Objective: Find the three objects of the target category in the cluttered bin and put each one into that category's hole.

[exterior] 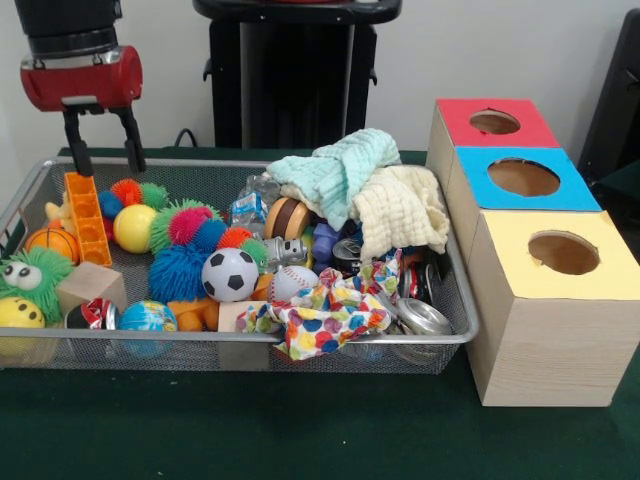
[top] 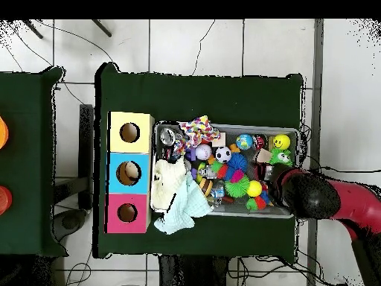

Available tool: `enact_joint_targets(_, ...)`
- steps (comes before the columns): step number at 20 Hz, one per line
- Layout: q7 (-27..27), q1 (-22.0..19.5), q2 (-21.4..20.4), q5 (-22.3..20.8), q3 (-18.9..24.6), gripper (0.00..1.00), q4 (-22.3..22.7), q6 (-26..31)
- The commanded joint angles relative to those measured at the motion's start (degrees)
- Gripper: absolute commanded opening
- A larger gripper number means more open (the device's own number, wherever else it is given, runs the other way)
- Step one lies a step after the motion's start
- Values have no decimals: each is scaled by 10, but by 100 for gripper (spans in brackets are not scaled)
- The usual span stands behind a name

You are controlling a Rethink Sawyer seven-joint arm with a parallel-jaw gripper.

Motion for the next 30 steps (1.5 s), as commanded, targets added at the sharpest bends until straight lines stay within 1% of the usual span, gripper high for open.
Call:
enact_joint_targets(1, -143, -3, 64, -42, 22, 100, -49, 31)
enact_joint_targets(9, -139, -9, 95, -66, 23, 100, -58, 15)
enact_joint_targets(17, -160, -23, 110, -49, 38, 100, -69, 53)
enact_joint_targets(23, -163, -37, 108, -35, 50, 100, -60, 73)
enact_joint_targets(28, -163, -47, 83, -18, 66, 100, -51, 101)
enact_joint_targets(30, -165, -47, 70, -21, 70, 100, -50, 106)
